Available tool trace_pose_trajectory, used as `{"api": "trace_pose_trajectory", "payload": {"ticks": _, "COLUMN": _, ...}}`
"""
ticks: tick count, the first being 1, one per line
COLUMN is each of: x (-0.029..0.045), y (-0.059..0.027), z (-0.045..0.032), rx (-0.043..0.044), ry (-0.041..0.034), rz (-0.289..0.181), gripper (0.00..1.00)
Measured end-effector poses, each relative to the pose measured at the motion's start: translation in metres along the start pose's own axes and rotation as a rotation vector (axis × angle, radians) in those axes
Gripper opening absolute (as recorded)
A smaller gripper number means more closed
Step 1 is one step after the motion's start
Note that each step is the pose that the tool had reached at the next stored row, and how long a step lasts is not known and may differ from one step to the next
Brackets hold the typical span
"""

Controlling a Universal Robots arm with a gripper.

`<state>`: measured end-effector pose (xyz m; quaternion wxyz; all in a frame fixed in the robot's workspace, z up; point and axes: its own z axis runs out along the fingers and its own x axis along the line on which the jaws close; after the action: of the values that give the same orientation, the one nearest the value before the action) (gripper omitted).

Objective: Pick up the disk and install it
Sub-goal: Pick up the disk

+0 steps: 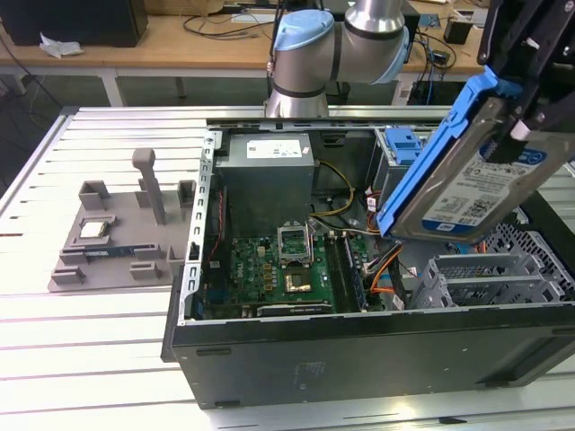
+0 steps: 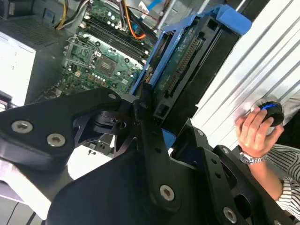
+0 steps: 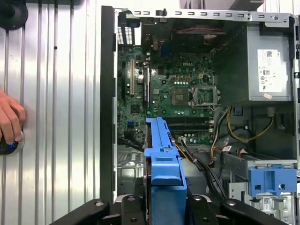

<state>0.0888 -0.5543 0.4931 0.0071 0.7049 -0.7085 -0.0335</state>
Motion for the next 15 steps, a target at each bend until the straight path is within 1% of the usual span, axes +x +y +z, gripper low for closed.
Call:
{"api": "trace_pose_trajectory", "payload": {"ticks": 1, "x": 0.0037, "y": -0.0004, "z": 0.0002, "rx": 0.0, "ry": -0.0002, "rz": 0.0, "gripper": 0.37}}
{"api": "trace_pose_trajectory", "payload": {"ticks": 2, "x": 0.0098, "y": -0.0011, "z": 0.0004, "rx": 0.0, "ry": -0.002, "rz": 0.0, "gripper": 0.37}}
{"api": "trace_pose_trajectory", "payload": {"ticks": 3, "x": 0.0131, "y": -0.0014, "z": 0.0005, "rx": -0.0001, "ry": -0.0076, "rz": 0.0, "gripper": 0.37}}
{"api": "trace_pose_trajectory", "payload": {"ticks": 4, "x": 0.0158, "y": -0.0021, "z": 0.0005, "rx": -0.0001, "ry": -0.0217, "rz": -0.001, "gripper": 0.37}}
{"api": "trace_pose_trajectory", "payload": {"ticks": 5, "x": 0.0163, "y": -0.0028, "z": 0.0006, "rx": -0.0001, "ry": -0.0247, "rz": -0.001, "gripper": 0.37}}
{"api": "trace_pose_trajectory", "payload": {"ticks": 8, "x": 0.0164, "y": -0.0062, "z": 0.0019, "rx": -0.0002, "ry": -0.0247, "rz": -0.001, "gripper": 0.37}}
{"api": "trace_pose_trajectory", "payload": {"ticks": 11, "x": 0.0147, "y": -0.0148, "z": 0.0054, "rx": -0.0005, "ry": -0.0233, "rz": -0.001, "gripper": 0.37}}
{"api": "trace_pose_trajectory", "payload": {"ticks": 13, "x": 0.0103, "y": -0.021, "z": 0.0077, "rx": -0.0007, "ry": -0.0218, "rz": -0.001, "gripper": 0.37}}
{"api": "trace_pose_trajectory", "payload": {"ticks": 14, "x": 0.0048, "y": -0.0282, "z": 0.0095, "rx": -0.001, "ry": -0.02, "rz": -0.001, "gripper": 0.37}}
{"api": "trace_pose_trajectory", "payload": {"ticks": 15, "x": 0.0027, "y": -0.0304, "z": 0.0103, "rx": -0.0011, "ry": -0.0195, "rz": -0.001, "gripper": 0.37}}
